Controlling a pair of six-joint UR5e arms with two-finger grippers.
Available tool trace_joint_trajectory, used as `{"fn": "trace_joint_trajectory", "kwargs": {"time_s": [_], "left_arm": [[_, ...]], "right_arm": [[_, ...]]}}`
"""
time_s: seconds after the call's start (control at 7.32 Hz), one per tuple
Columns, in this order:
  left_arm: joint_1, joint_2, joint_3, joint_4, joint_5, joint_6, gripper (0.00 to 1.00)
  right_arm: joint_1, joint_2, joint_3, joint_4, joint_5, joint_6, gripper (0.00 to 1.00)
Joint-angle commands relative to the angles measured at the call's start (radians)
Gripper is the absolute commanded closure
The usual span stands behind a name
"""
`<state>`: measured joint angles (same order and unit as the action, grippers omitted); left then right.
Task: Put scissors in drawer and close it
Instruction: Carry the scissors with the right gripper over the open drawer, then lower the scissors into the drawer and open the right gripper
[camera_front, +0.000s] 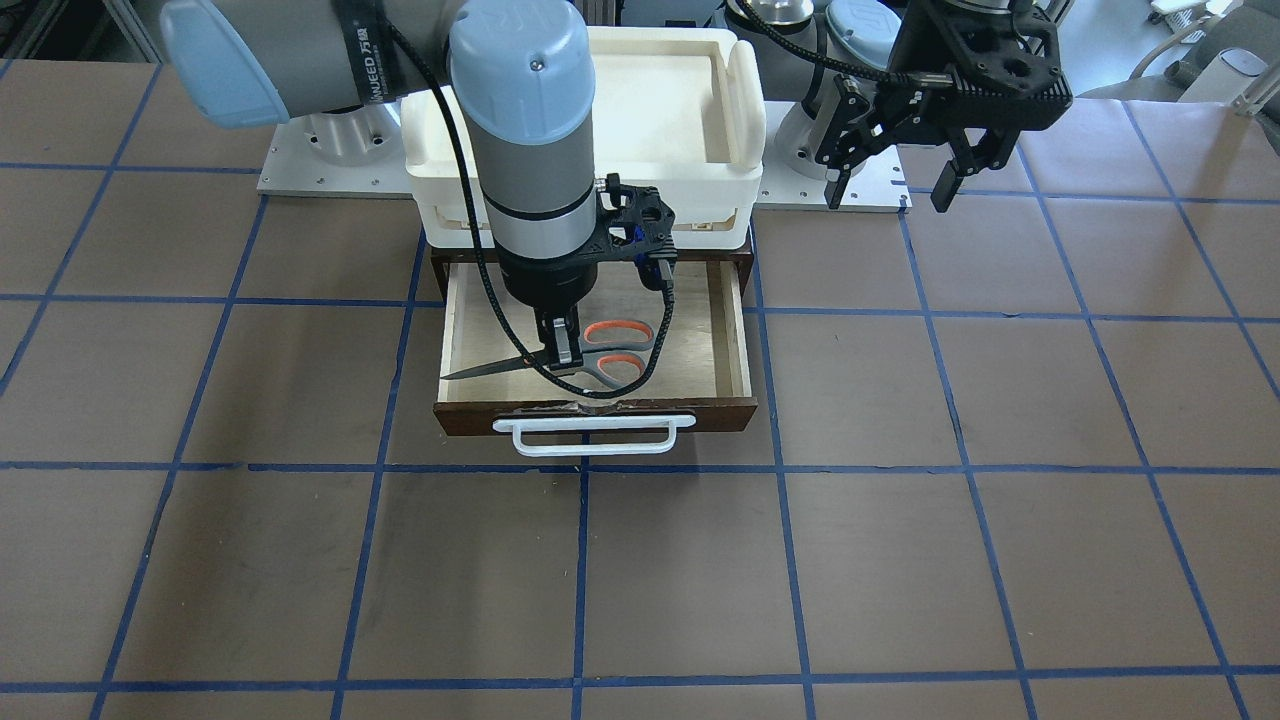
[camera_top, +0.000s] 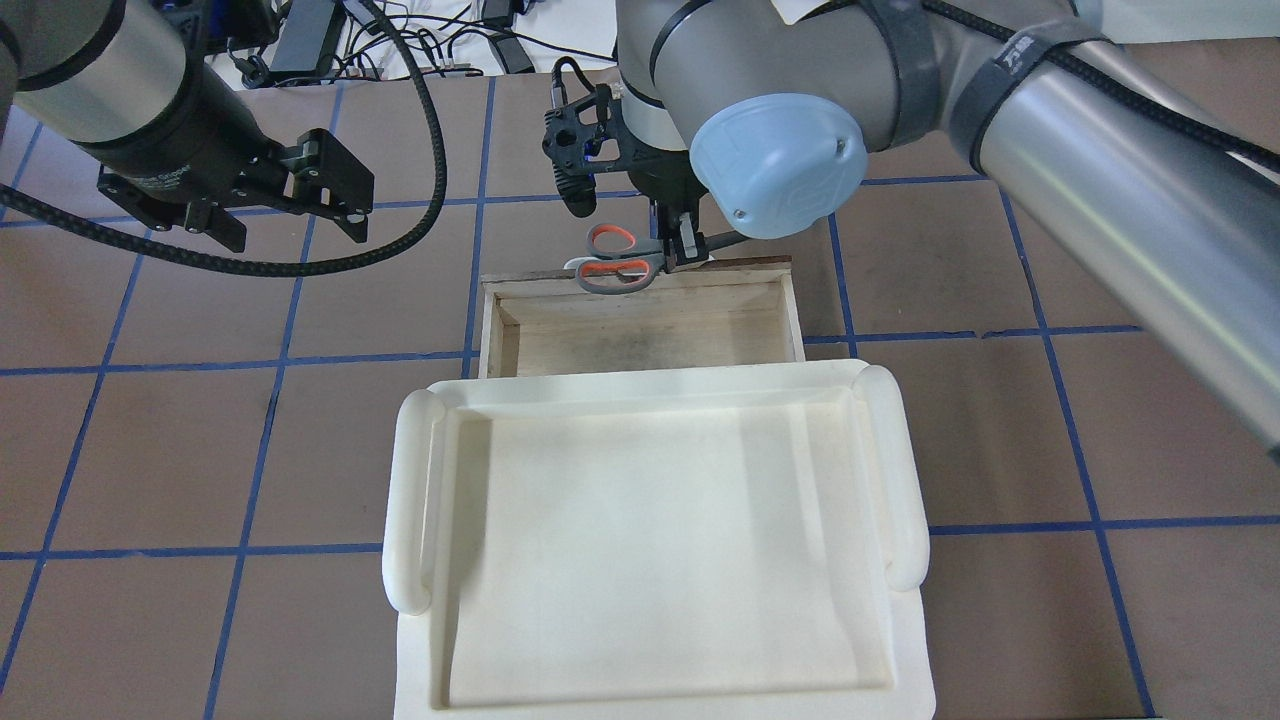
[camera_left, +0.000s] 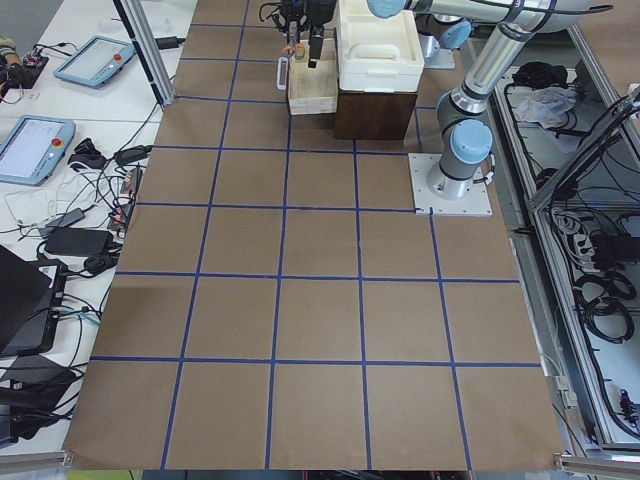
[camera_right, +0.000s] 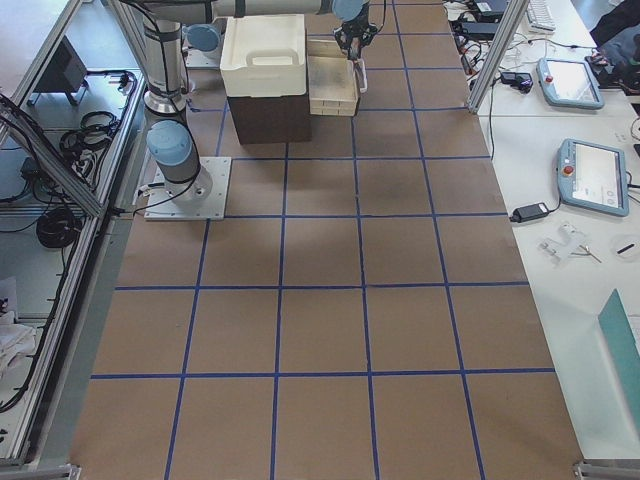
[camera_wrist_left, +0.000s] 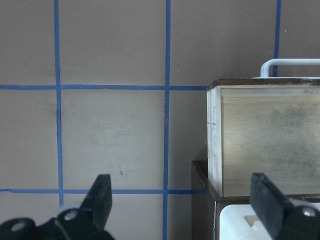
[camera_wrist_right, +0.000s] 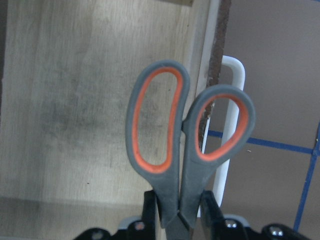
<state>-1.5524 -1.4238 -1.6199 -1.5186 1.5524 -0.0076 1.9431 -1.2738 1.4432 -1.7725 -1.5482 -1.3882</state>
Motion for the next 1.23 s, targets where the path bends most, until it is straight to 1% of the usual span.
{"fn": "trace_joint_trajectory", "kwargs": {"time_s": [0.0,0.27,0.41,0.55,1.09], "left_arm": [[0.000,0.002,0.000,0.000,0.000,0.000,0.00],[0.000,0.000,-0.002,0.000,0.000,-0.002,0.00],[0.000,0.000,0.000,0.000,0.000,-0.002,0.00],[0.000,0.000,0.000,-0.002,0.000,0.000,0.00],[0.000,-0.003,-0.002,-0.002,-0.002,0.006,0.00]], "right_arm": [[0.014,-0.001,0.055,-0.014,0.034,0.000,1.00],[0.023,0.004,0.077,-0.013,0.039,0.001,1.00],[0.023,0.004,0.098,-0.013,0.068,0.003,1.00],[0.025,0.004,0.118,-0.013,0.072,0.005,1.00],[0.028,0.016,0.160,-0.011,0.073,0.060,1.00]]}}
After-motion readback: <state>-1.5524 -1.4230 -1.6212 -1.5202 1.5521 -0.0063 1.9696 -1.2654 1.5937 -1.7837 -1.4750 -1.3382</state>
